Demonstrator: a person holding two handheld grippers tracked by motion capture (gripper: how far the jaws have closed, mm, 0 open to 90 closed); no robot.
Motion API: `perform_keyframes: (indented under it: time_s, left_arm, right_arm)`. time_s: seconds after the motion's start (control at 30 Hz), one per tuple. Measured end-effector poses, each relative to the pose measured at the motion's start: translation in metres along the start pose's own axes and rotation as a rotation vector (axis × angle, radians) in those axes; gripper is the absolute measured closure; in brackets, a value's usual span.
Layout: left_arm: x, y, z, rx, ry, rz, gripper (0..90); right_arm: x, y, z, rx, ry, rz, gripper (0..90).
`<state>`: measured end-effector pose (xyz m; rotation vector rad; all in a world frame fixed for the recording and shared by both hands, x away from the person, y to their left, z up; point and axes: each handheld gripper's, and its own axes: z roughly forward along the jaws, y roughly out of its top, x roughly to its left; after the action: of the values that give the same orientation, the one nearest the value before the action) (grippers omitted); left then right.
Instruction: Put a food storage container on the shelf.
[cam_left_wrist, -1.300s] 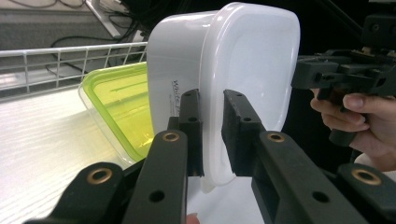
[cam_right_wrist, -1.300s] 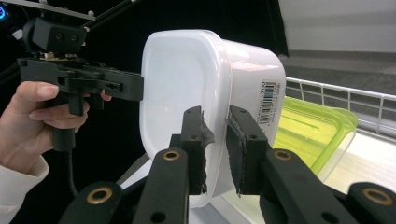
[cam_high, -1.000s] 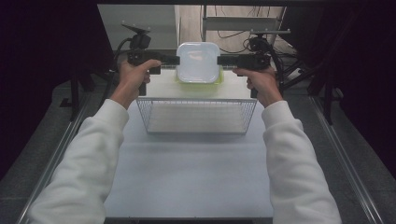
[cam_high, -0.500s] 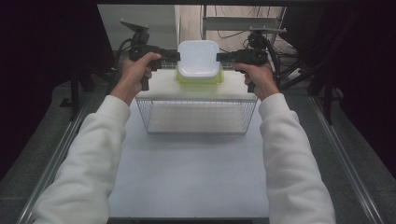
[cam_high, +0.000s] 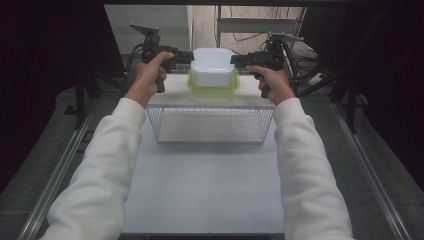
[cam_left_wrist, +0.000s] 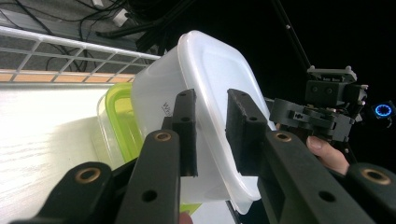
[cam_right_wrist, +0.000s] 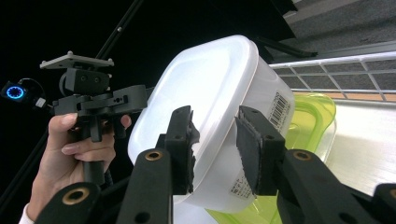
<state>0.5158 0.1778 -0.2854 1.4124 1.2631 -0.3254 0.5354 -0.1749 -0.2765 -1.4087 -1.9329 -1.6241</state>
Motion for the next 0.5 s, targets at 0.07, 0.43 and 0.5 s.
perform_keyframes:
  time_s: [0.07,0.43,0.5]
  left_arm:
    - [-0.002,-0.001,0.001,0.001,0.011,0.018,72.5]
    - [-0.022,-0.017,-0.019,-0.074,0.055,0.192,40.3]
    - [-0.026,-0.022,-0.026,-0.082,0.049,0.215,36.2]
  right_arm:
    - [0.000,0.000,0.000,0.001,-0.003,0.003,64.6]
    - [0.020,-0.007,-0.028,-0.100,-0.030,-0.093,45.2]
    - [0.025,-0.012,-0.037,-0.107,-0.031,-0.140,43.2]
